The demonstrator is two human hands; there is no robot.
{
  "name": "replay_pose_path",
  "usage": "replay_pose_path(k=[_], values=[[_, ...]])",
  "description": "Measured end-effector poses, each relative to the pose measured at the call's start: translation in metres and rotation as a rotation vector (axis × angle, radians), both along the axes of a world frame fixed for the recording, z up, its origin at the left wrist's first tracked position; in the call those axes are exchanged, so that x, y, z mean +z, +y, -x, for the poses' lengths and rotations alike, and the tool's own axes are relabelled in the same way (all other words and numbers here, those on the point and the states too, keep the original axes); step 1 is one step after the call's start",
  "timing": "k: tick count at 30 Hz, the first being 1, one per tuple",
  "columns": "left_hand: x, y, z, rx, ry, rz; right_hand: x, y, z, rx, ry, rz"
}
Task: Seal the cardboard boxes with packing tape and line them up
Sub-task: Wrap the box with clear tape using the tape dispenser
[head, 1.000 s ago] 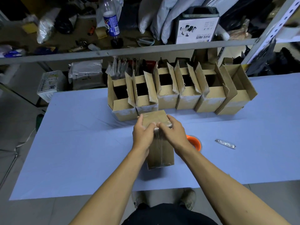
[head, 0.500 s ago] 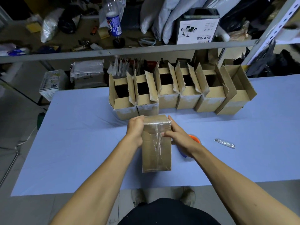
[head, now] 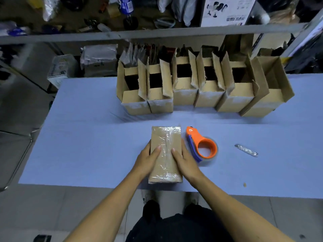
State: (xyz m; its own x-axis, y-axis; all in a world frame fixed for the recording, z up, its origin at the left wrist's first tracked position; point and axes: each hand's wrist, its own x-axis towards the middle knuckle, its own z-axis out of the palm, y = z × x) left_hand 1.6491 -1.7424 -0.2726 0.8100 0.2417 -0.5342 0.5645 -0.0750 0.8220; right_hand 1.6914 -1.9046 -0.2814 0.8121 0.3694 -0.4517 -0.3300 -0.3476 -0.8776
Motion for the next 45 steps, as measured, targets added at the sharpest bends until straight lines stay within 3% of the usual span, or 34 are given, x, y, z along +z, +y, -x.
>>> replay_pose_path(k=[3, 10, 19, 31, 45], values=[[0.0, -0.01, 0.013, 0.043, -0.039, 0.107, -0.01, -0.002, 0.009, 0.044, 0.044, 0.038], [0.008, 0.003, 0.023, 0.307, -0.079, 0.156, -0.003, 0.027, 0.0, 0.159, 0.027, 0.034], [0.016, 0.141, 0.046, 0.462, -0.123, 0.182, 0.011, 0.176, 0.003, 0.304, 0.051, 0.038], [-0.01, 0.369, 0.015, 0.423, -0.085, 0.206, -0.003, 0.4, -0.017, 0.226, 0.068, 0.077], [-0.025, 0.546, -0.142, 0.191, -0.091, 0.003, -0.019, 0.561, -0.157, 0.104, -0.008, 0.047]])
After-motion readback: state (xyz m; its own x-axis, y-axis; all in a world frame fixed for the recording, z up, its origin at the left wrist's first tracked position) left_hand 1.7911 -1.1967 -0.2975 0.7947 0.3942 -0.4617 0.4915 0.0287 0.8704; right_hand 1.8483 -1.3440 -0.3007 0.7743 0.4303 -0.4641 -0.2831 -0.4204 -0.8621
